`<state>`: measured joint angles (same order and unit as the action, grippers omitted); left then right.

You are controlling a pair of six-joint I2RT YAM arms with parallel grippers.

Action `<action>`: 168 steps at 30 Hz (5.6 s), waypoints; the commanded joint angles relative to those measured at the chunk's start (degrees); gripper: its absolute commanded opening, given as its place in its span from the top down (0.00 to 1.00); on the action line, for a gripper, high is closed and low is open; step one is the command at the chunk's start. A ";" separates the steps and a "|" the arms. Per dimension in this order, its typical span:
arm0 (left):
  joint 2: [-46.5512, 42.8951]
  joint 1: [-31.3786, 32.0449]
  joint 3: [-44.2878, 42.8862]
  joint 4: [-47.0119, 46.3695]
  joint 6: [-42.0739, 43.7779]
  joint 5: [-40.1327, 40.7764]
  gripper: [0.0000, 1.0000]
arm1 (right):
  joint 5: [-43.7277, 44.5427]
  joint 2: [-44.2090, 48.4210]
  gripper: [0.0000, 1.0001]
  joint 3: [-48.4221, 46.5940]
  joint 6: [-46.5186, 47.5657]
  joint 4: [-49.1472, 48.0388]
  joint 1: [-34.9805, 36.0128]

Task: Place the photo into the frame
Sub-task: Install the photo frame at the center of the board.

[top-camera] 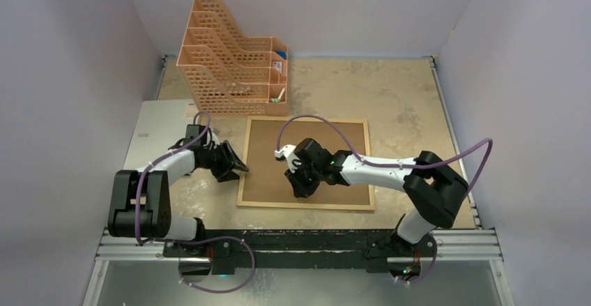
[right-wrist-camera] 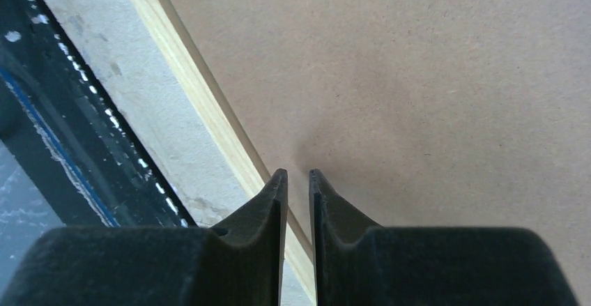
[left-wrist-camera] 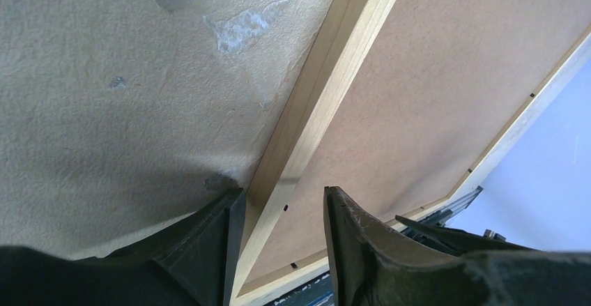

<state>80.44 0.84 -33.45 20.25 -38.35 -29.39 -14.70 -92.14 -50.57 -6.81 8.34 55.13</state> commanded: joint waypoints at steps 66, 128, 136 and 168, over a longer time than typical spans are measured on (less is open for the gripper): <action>0.01 24.73 17.87 -38.69 -10.87 7.82 0.73 | 29.65 -11.27 0.40 -15.89 -37.05 12.67 7.46; 7.05 24.65 21.04 -36.40 -12.34 19.35 0.90 | 25.69 -10.52 1.00 -0.53 -33.81 13.19 4.64; 7.27 24.65 20.98 -37.07 -12.44 18.68 0.91 | 26.33 -9.72 1.00 -1.33 -32.70 13.02 3.66; 7.11 24.65 22.63 -42.04 -12.58 15.06 0.89 | -7.09 1.76 1.00 12.06 -37.89 -33.50 -5.76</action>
<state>84.53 25.78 -14.11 -31.90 -54.96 -25.30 -17.37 -89.95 -39.66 -43.77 -18.46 50.41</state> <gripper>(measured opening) 0.159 0.004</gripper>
